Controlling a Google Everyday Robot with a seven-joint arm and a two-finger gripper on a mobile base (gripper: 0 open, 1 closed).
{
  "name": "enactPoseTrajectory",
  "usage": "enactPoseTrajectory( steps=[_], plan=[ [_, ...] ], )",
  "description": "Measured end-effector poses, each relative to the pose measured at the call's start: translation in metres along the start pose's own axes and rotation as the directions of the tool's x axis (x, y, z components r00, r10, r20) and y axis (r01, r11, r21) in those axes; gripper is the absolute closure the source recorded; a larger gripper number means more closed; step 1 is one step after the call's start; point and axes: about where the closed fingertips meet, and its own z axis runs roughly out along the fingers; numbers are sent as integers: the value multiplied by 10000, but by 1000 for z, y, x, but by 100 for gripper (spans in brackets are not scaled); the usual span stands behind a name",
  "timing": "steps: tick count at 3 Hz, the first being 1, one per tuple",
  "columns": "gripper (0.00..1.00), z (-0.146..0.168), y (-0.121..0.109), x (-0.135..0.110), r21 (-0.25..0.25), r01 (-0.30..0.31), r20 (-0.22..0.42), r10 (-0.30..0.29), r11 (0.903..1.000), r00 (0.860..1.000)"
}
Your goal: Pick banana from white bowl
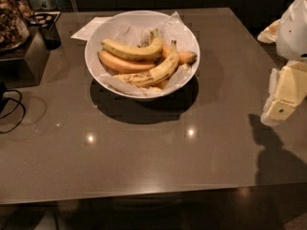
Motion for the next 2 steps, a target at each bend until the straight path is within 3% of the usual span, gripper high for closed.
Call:
enactPoseTrajectory(
  steps=[2],
  plan=[
    [0, -1, -6, -13, 4, 234, -63, -234, 9997, 9997]
  ],
)
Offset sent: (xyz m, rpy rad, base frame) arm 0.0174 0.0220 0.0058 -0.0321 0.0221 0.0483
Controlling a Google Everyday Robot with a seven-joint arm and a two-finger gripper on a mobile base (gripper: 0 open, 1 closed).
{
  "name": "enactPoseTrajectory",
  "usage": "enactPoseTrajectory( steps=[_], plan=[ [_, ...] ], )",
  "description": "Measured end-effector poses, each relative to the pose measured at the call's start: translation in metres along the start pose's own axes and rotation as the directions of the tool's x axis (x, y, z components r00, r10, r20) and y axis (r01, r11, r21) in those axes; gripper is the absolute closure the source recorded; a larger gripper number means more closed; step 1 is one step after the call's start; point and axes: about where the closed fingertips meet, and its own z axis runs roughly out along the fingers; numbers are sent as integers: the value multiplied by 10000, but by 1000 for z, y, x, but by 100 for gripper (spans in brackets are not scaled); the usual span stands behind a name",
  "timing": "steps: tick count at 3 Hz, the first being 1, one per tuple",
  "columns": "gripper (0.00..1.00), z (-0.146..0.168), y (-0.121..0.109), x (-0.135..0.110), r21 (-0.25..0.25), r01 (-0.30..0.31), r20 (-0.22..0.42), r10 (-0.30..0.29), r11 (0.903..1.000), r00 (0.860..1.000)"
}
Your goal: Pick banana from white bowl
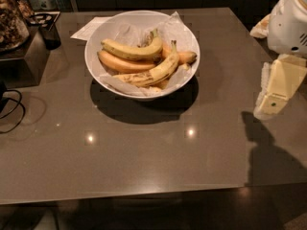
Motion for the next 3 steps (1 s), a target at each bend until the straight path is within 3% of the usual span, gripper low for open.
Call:
enactPoseTrajectory(
  steps=[1, 3],
  plan=[
    [0, 8, -17, -47, -178, 1091, 0, -1091, 9939, 9940],
    [0, 6, -17, -42, -64, 933, 15, -932, 9956, 9956]
  ],
)
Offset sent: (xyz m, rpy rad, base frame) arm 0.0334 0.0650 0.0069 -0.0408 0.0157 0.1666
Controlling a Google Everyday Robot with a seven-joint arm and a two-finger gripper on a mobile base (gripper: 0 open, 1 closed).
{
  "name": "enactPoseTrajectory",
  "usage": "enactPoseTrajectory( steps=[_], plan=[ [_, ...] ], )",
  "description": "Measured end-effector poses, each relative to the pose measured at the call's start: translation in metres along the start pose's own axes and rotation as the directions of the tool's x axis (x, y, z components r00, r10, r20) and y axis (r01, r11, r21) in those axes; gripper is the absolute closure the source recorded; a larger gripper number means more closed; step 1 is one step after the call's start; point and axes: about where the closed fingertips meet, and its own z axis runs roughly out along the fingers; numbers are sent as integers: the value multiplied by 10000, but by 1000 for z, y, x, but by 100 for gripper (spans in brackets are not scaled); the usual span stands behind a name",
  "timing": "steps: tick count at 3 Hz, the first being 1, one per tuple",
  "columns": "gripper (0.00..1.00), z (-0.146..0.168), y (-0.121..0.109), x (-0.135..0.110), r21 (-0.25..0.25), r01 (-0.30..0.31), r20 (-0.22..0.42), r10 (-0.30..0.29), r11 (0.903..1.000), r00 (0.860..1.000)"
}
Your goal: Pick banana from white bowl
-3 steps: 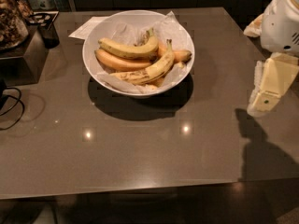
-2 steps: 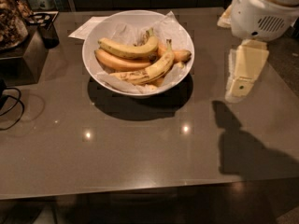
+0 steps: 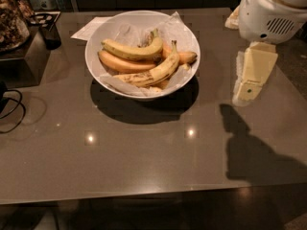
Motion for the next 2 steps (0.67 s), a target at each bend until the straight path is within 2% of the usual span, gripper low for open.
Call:
enactPoseTrajectory(
  steps=[2],
  plan=[
    [0, 1, -15, -35, -92, -84, -29, 84, 9999, 10000]
  ],
)
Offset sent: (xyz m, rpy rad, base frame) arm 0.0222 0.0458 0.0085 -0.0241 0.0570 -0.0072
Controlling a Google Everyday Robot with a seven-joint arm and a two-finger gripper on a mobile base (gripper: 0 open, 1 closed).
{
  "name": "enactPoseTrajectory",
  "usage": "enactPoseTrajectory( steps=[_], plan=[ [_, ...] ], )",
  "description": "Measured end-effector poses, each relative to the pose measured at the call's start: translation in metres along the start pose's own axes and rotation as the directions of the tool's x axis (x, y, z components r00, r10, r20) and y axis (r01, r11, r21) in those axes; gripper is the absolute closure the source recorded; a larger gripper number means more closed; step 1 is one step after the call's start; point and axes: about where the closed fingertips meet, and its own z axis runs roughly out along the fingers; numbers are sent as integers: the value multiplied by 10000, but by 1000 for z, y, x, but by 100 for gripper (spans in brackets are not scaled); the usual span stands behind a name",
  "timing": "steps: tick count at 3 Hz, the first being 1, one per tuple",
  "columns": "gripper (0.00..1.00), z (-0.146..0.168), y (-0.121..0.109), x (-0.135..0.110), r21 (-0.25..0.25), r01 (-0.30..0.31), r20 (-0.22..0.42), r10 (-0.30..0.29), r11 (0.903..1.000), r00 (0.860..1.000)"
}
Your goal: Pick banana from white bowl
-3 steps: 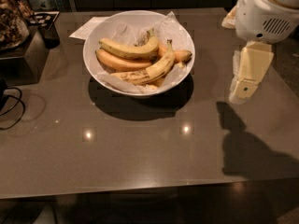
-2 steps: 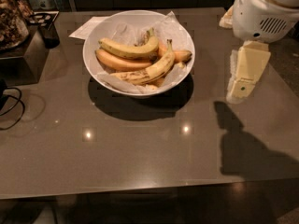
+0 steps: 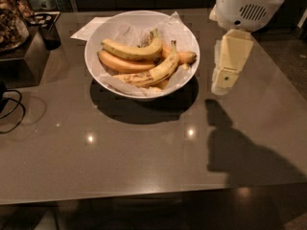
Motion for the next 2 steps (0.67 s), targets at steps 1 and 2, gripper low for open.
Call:
enactPoseTrajectory(
  steps=[1, 2],
  plan=[
    [0, 0, -6, -13, 29, 71, 23, -71, 10000, 10000],
    [5, 2, -11, -25, 114, 336, 41, -337, 9994, 9994]
  ],
)
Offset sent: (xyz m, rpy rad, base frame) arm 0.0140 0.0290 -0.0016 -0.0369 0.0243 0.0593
